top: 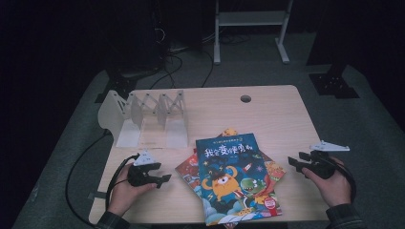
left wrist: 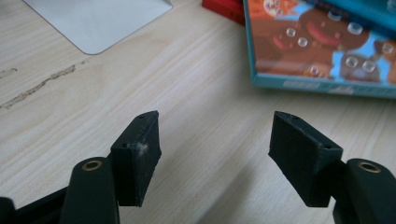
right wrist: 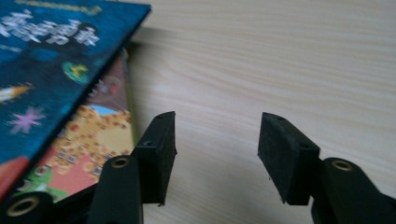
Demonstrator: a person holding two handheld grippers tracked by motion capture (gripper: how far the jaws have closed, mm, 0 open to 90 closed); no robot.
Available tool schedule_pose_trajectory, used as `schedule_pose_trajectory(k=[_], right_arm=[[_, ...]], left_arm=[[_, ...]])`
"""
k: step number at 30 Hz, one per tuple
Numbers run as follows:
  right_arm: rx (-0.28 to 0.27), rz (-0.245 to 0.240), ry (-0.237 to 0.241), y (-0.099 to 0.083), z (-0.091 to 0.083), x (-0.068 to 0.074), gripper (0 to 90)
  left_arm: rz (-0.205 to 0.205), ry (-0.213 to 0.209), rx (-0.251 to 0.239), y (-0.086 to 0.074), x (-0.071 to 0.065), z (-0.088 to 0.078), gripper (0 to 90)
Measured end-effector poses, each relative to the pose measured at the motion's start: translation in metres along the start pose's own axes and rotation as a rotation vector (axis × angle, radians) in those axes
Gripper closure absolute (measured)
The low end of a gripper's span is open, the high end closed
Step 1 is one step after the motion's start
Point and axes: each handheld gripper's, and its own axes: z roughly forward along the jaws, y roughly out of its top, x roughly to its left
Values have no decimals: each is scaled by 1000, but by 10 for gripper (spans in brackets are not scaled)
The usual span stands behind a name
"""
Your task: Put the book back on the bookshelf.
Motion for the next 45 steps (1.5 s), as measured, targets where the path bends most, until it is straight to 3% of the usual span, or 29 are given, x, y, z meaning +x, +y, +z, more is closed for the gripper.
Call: schedule_pose_trajectory(k=[5,10,19,25,26,28,29,33,36,37,39,40,41,45], right_arm=[[-13,-10,45,5,2,7,471],[-6,-20,94,9,5,17,470],[-11,-39,129,16,11,31,465],[-1,-50,165,22,19,42,473],[4,-47,180,24,22,46,473],[9,-43,192,26,25,49,474],[9,-43,192,26,25,49,474],[18,-37,221,30,35,57,473],[25,-37,224,31,40,60,473],[35,-44,223,32,44,61,473],[39,-49,218,33,48,63,473],[44,-49,214,33,49,64,473],[45,-50,214,34,50,64,473],[52,-51,208,34,54,65,474]], left_arm=[[6,8,-31,3,-4,1,334],[22,12,-26,6,-7,5,323],[23,-15,-47,13,-14,6,390],[12,-59,-25,17,-18,9,387],[-51,-68,6,19,-17,9,359],[-74,-71,10,19,-16,10,290],[-82,-69,-1,19,-15,9,290],[-76,-49,-35,18,-16,8,148],[-99,-58,-25,19,-16,10,128],[-94,-34,-8,18,-16,12,125],[-94,-45,-3,18,-15,12,53],[-89,-84,-11,17,-14,12,21],[-60,-69,-19,17,-14,10,33],[-21,-69,-34,17,-13,7,66]])
